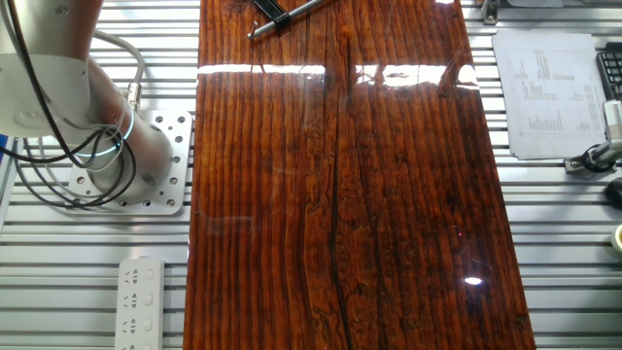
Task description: Install the light bulb by rotating it
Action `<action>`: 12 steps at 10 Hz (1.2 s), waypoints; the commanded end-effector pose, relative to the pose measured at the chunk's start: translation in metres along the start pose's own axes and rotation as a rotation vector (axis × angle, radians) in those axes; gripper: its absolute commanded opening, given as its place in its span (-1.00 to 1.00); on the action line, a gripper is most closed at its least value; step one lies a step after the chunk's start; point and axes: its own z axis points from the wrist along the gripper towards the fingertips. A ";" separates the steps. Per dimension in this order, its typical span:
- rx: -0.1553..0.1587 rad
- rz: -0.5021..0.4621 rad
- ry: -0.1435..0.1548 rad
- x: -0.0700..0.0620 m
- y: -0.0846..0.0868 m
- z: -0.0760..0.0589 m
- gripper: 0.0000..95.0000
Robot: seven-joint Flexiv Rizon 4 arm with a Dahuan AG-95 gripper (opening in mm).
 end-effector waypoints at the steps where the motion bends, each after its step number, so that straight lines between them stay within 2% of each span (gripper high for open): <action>1: 0.005 0.012 0.001 0.001 0.002 0.000 0.20; 6: -0.009 0.042 0.003 0.003 -0.002 0.004 0.20; 9: -0.022 0.069 -0.006 0.003 -0.002 0.005 0.20; 10: -0.026 0.085 -0.012 0.003 -0.002 0.005 -0.20; 12: -0.028 0.090 -0.016 0.003 -0.002 0.005 -0.20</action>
